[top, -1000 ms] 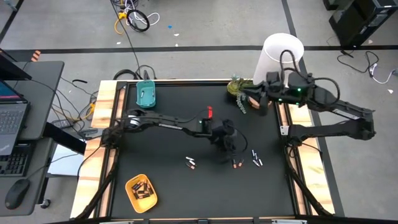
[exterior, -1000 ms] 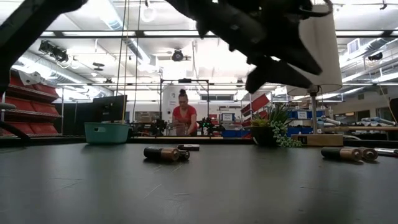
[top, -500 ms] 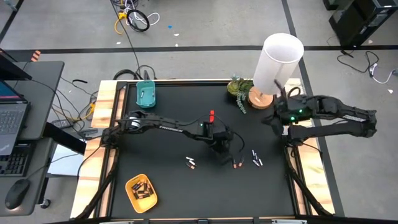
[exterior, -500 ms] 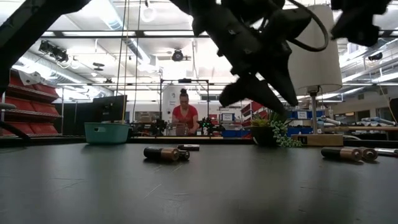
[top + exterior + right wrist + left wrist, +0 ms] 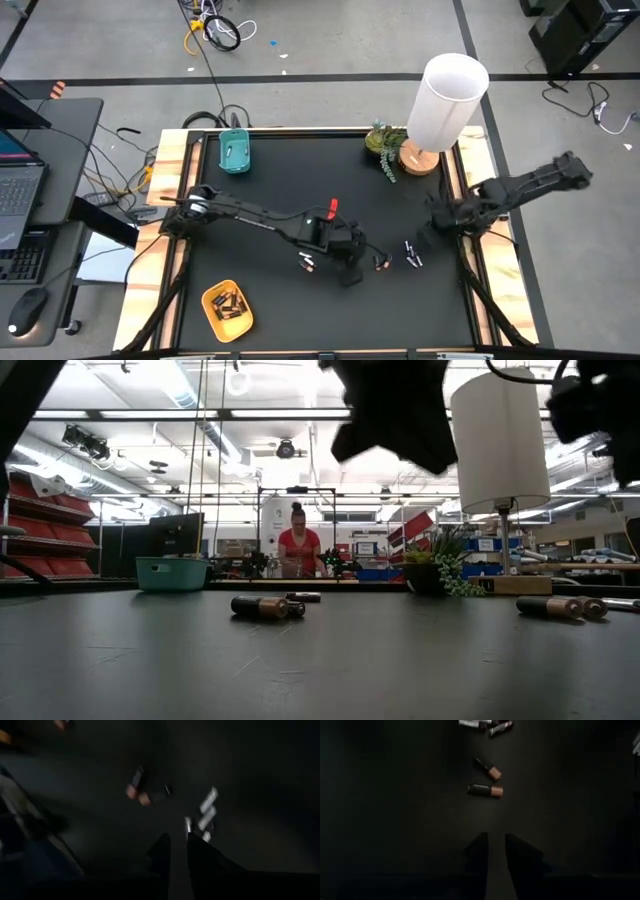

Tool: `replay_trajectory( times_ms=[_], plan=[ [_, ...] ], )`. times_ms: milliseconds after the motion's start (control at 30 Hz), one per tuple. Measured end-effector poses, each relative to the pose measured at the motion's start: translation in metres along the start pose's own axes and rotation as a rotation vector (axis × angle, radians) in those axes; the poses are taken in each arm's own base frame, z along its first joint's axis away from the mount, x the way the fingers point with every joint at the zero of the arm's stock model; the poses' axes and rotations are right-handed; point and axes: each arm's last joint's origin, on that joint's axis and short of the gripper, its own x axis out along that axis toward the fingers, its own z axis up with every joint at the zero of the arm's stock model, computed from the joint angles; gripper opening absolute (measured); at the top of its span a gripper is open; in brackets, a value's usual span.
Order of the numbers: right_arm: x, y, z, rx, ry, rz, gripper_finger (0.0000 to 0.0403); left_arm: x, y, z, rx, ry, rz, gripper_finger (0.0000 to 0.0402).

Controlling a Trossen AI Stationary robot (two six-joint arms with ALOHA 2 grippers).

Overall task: Sort batteries
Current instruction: Put the silver battery into the blue bin

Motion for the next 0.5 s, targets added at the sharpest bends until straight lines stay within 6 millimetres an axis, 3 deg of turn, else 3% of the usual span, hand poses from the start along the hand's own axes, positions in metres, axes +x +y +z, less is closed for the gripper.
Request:
replay_trajectory(
  times_ms=[167, 367, 500],
  plan=[
    [0.015, 0.004, -0.019, 0.015, 0.073, -0.127, 0.0052, -0.025, -0.009, 0.0, 0.049, -0.08, 0.096, 0.0078],
    [0.03, 0.011, -0.034, 0.028, 0.068, -0.212, 0.0054, -0.048, 0.0, -0.005, 0.075, -0.129, 0.192, 0.0073],
    [0.043, 0.018, -0.045, 0.038, 0.057, -0.232, 0.0066, -0.061, 0.01, -0.02, 0.054, -0.151, 0.217, 0.0057]
  ],
)
